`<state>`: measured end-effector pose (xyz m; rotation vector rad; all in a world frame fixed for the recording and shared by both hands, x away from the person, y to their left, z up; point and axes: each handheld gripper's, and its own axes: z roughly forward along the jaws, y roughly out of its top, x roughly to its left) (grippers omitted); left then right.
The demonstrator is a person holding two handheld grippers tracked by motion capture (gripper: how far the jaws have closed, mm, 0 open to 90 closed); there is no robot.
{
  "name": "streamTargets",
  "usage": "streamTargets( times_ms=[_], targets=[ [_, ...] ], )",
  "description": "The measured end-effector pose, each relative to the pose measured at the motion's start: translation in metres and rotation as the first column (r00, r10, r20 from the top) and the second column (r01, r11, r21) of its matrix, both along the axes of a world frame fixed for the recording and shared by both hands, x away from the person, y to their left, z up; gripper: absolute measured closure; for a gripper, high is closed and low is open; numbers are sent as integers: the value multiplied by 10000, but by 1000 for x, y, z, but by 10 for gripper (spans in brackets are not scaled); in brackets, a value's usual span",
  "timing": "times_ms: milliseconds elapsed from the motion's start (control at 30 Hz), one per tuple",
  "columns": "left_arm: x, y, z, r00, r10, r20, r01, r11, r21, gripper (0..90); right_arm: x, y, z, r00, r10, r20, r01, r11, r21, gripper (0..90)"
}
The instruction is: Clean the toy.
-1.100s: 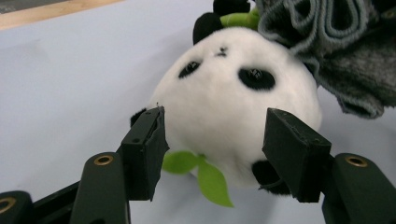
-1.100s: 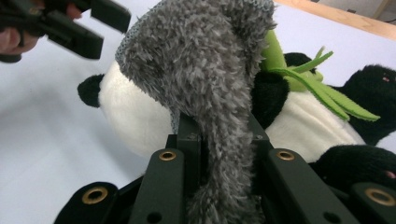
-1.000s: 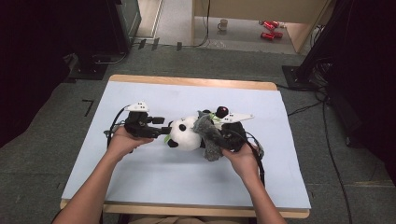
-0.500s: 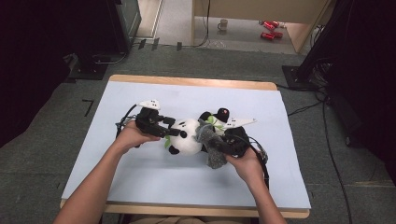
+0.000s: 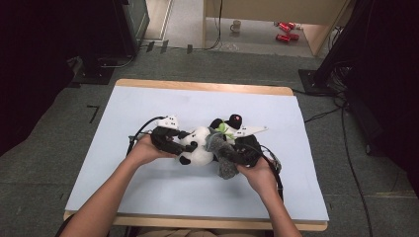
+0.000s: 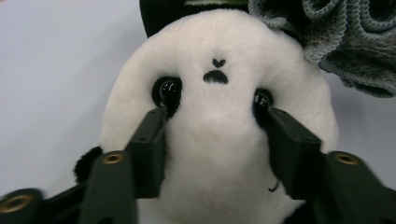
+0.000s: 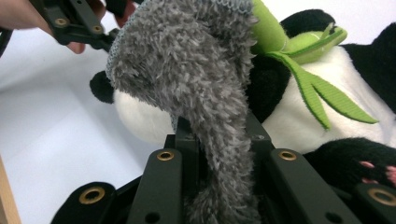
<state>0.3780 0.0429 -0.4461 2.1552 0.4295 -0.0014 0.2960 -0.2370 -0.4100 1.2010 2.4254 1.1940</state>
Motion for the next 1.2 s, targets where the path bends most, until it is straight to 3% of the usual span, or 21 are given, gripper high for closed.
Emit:
streamTargets(
  times_ms=[133, 200, 300, 367, 400, 467, 533, 567, 633, 700, 767, 833, 867, 933, 1033, 1200],
  targets=[
    [-6, 1, 5, 9977, 647, 187, -644, 9978, -173, 624, 1, -2, 2, 9999, -97, 139, 94, 9998, 198, 746],
    [-8, 1, 9, 9952, 946, 237, -940, 9953, -248, 655, 2, -2, 5, 9992, -204, 337, 193, 9993, 319, 748],
    [-11, 4, 15, 9894, 1446, 134, -1431, 9864, -810, 669, 1, -3, 14, 9971, -358, 666, 330, 9986, 423, 751],
    [-14, 9, 21, 9834, 1815, 74, -1789, 9744, -1364, 683, 1, -3, 22, 9952, -446, 866, 399, 9977, 551, 753],
    [-16, 14, 26, 9727, 2315, 159, -2254, 9586, -1739, 704, 1, -3, 25, 9937, -460, 1026, 395, 9971, 646, 753],
    [-17, 22, 31, 9628, 2699, 149, -2615, 9441, -2009, 736, 1, -2, 31, 9916, -452, 1213, 361, 9965, 760, 753],
    [-20, 27, 31, 9581, 2848, 293, -2758, 9458, -1716, 735, 1, 0, 34, 9897, -431, 1365, 312, 9957, 876, 754],
    [-20, 28, 29, 9616, 2744, 94, -2692, 9490, -1642, 734, 2, 1, 34, 9897, -400, 1372, 277, 9956, 899, 754],
    [-23, 29, 27, 9616, 2742, 80, -2692, 9490, -1638, 729, 5, 7, 30, 9929, -305, 1152, 229, 9975, 674, 754],
    [-25, 28, 27, 9569, 2903, 116, -2849, 9453, -1585, 733, 7, 12, 25, 9949, -229, 986, 181, 9986, 496, 754],
    [-27, 26, 26, 9551, 2958, -186, -2948, 9418, -1616, 734, 9, 15, 19, 9962, -232, 836, 215, 9996, 207, 753],
    [-30, 24, 22, 9583, 2804, -546, -2855, 9466, -1500, 728, 12, 17, 14, 9969, -261, 740, 263, 9997, -13, 754],
    [-32, 23, 20, 9613, 2662, -703, -2735, 9528, -1315, 721, 13, 18, 12, 9975, -260, 660, 262, 9997, -22, 754],
    [-37, 21, 17, 9631, 2635, -553, -2679, 9583, -991, 700, 16, 19, 7, 9983, -202, 542, 216, 9995, -248, 754],
    [-39, 21, 15, 9625, 2671, -470, -2703, 9591, -840, 661, 19, 19, 0, 9990, -93, 428, 101, 9998, -177, 756],
    [-37, 26, 16, 9656, 2562, -443, -2586, 9641, -604, 504, 19, 22, -5, 9993, 16, 366, 4, 9985, -542, 758]
  ],
)
